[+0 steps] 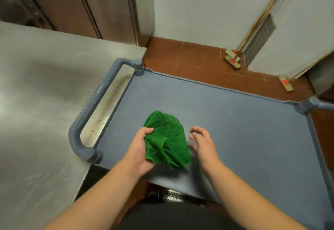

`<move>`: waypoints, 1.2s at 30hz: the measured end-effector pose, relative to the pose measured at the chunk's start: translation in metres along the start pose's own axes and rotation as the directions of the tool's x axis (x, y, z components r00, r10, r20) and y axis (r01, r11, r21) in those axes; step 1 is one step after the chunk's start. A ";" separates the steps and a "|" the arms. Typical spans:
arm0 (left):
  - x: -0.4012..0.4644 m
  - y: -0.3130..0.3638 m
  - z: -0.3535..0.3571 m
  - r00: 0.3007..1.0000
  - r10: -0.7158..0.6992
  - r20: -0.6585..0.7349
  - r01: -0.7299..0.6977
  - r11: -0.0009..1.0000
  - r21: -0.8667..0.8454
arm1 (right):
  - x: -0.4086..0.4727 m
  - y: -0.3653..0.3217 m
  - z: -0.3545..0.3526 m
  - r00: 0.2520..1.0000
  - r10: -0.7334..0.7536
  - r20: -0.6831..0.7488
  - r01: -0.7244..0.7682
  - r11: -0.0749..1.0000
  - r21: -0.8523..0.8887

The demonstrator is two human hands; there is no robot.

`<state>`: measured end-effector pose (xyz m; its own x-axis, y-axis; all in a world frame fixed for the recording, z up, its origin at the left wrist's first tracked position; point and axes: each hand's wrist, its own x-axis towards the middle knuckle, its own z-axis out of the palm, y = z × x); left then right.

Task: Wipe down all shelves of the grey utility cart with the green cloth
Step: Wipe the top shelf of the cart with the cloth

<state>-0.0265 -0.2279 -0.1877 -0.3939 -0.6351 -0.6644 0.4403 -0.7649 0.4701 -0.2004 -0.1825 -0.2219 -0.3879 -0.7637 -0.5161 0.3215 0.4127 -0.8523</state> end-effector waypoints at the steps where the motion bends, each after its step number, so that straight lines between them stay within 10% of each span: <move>1: -0.002 -0.011 0.010 1.000 -0.020 0.021 0.021 1.000 -0.018 | -0.001 -0.001 -0.015 0.989 0.124 0.075 -0.132 0.985 0.113; 6: -0.009 -0.056 0.052 0.997 -0.065 0.051 0.069 0.995 -0.076 | -0.016 -0.012 -0.080 0.794 0.426 0.434 -0.564 0.781 0.266; 15: -0.038 -0.056 0.013 0.979 0.142 -0.148 -0.127 0.986 0.103 | -0.033 -0.004 -0.047 0.642 0.428 0.637 -0.641 0.754 0.140; 27: -0.045 0.021 -0.127 0.821 0.506 -0.264 -0.324 0.794 0.513 | -0.056 0.042 0.144 0.852 0.420 0.312 -0.451 0.892 0.031; 31: -0.039 0.028 -0.142 0.907 0.420 -0.031 -0.314 0.722 0.617 | -0.051 0.050 0.178 0.870 0.383 0.310 -0.422 0.904 0.067; 34: -0.035 0.031 -0.138 0.937 0.307 0.166 -0.286 0.404 0.869 | -0.053 0.049 0.187 0.869 0.337 0.363 -0.406 0.904 0.134; 36: -0.033 0.036 -0.136 0.949 0.220 0.227 -0.296 0.367 0.882 | -0.053 0.048 0.185 0.894 0.299 0.332 -0.356 0.926 0.124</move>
<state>0.1121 -0.2199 -0.2276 -0.4605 -0.7949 -0.3950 -0.4331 -0.1872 0.8817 -0.0043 -0.2143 -0.2194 0.0363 -0.7245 -0.6883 0.5431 0.5925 -0.5950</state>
